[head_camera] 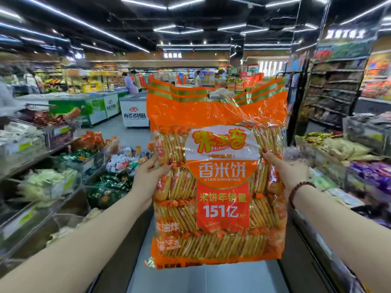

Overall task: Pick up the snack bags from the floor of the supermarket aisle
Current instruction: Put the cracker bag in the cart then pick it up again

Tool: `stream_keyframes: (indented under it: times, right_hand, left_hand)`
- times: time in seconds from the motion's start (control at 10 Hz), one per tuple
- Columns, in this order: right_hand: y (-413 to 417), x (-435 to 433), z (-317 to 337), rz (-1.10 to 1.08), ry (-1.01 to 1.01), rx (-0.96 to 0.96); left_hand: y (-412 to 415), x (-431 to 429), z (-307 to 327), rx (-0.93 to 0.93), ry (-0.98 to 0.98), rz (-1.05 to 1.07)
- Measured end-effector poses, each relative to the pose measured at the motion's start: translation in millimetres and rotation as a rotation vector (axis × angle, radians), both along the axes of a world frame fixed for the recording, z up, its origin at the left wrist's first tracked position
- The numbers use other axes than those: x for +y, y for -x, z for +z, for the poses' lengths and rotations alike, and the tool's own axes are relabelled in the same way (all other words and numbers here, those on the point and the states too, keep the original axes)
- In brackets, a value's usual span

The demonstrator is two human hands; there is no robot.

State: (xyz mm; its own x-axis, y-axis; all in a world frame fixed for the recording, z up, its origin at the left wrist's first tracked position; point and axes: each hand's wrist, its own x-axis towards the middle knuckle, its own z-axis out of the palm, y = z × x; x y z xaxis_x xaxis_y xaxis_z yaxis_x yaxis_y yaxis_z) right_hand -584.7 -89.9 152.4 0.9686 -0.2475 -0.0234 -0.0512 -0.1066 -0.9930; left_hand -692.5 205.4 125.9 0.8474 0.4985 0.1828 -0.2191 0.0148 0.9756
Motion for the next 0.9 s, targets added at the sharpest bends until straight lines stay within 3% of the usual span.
stream_keyframes:
  times: [0.1,0.2,0.4,0.6,0.9]
  right_hand:
    - [-68,23,-8,0.163,-0.016,0.025]
    - [-151,59,-14,0.114,-0.001,0.107]
    - [-262,104,-26,0.268,0.027,0.141]
    - [-351,170,-35,0.122,-0.07,0.118]
    - [-488,287,-27,0.124,-0.095,0.142]
  left_hand:
    - [-63,24,-9,0.038,0.007,0.02]
    - [-126,47,-11,0.081,0.011,0.061]
    - [-220,85,-4,0.094,-0.008,0.148]
    - [-303,143,-5,0.141,-0.126,0.189]
    - [-447,258,-2,0.153,-0.205,0.254]
